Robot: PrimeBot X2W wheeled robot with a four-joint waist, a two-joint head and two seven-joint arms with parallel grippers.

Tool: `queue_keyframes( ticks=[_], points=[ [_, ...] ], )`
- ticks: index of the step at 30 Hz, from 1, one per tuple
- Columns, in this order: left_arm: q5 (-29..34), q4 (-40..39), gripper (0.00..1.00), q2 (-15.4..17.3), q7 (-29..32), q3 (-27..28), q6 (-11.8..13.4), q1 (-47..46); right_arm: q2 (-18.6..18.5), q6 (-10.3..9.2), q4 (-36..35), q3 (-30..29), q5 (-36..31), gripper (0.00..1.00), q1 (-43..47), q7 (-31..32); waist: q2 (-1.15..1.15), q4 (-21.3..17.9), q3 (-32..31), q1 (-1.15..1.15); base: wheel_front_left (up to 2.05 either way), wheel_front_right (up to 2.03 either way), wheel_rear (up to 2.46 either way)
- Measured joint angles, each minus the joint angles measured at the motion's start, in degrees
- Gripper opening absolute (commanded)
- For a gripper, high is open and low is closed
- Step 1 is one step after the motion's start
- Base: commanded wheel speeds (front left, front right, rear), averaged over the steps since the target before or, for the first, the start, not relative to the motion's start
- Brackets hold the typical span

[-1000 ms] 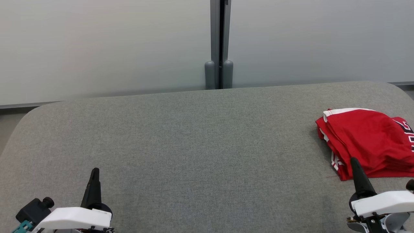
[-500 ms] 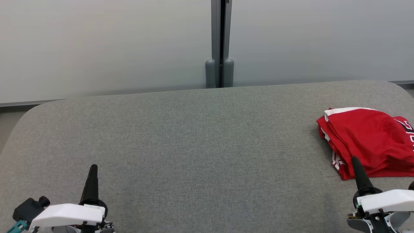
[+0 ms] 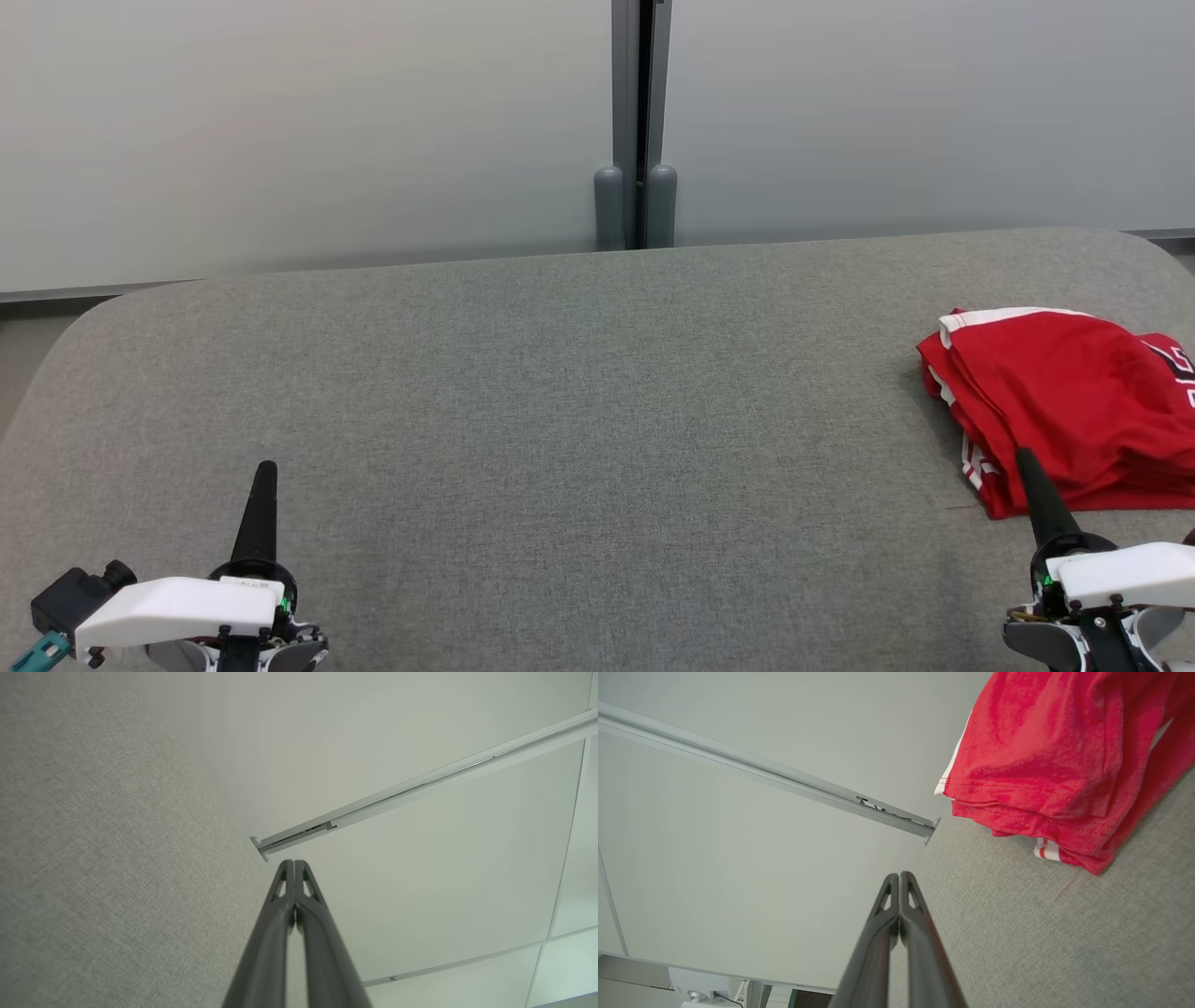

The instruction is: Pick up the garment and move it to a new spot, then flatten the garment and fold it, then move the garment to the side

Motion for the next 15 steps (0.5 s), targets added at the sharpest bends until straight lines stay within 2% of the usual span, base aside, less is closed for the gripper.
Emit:
queue_keyframes(
  ticks=[15],
  points=[
    [-6.78,0.14,0.00,-0.22,1.93,1.15,-0.91,-1.04,0.87,0.00,0.30,-1.29,6.15,0.00,-0.53,1.54,0.00,0.14,0.38,0.00,0.00,0.00,0.00]
  ],
)
